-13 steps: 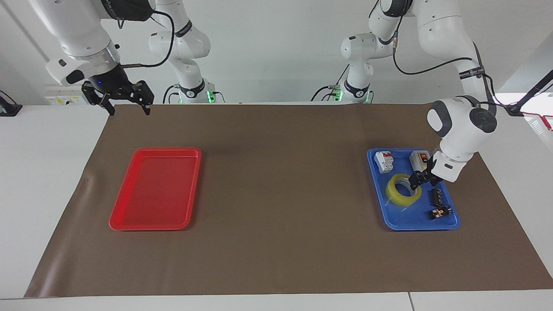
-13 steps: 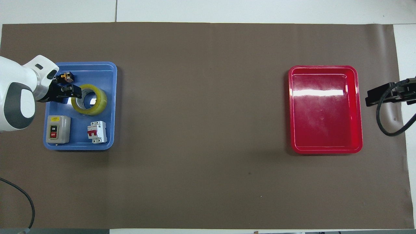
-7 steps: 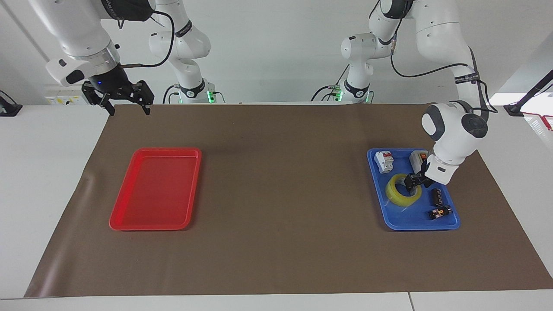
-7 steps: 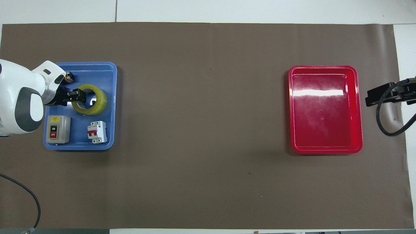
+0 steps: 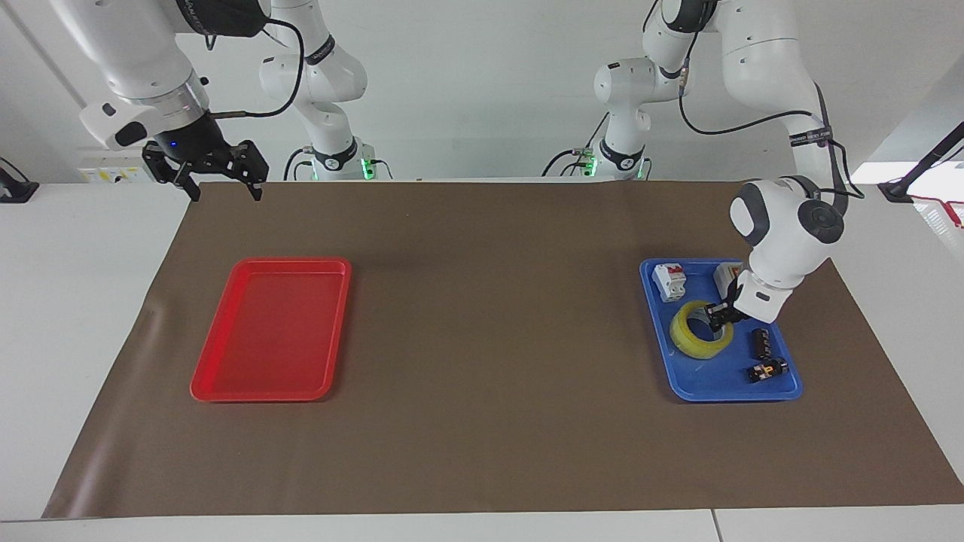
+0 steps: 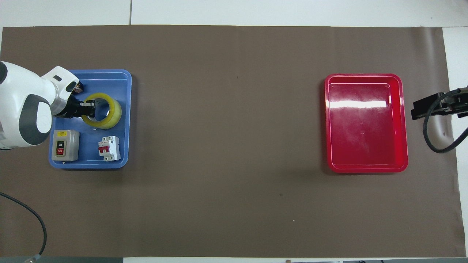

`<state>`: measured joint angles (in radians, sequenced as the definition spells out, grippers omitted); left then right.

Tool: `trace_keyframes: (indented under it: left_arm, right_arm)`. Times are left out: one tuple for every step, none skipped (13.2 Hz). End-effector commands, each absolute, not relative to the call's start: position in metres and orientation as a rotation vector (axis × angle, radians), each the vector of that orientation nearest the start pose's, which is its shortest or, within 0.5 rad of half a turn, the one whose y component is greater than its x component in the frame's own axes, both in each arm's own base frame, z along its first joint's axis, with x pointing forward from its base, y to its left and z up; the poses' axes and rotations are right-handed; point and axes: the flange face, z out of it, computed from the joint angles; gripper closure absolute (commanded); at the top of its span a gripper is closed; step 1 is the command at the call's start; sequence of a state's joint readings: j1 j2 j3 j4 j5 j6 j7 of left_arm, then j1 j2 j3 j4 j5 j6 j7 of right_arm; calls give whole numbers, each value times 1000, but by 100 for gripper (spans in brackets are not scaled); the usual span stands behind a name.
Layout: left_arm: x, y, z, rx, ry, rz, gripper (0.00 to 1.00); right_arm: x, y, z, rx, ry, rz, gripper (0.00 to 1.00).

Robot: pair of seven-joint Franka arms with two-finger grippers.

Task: Place and move tape with both arms
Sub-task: 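Lift the tape with the left gripper and set it mid-table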

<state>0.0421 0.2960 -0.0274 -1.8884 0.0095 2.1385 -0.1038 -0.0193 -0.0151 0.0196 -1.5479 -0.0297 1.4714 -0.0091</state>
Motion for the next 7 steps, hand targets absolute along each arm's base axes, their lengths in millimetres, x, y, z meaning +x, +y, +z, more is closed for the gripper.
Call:
trace_keyframes:
  left_arm:
    - [638,-17,410,-3104,-214,154,100]
    - [639,-50,433,-3092,-254,174,100]
    - [638,-95,448,-3076,-322,181,100]
    - [633,-139,447,-3060,-365,193,100]
    - [622,-187,451,-3062,-420,187,100]
    - [612,-226,453,-3072,-485,174,100]
    - [598,-272,455,-3083,-529,128,100]
  right_arm:
    - [542,-6,637,-3157,-27,83,0]
    - [542,-6,637,-3157,-27,83,0]
    - [542,-6,637,-3157,-27,83,0]
    - [542,-6,636,-3156,-27,85,0]
    - [542,-6,636,-3156,-27,88,0]
    - [542,-6,636,-3156,-27,85,0]
    - [542,-6,637,-3157,-27,83,0]
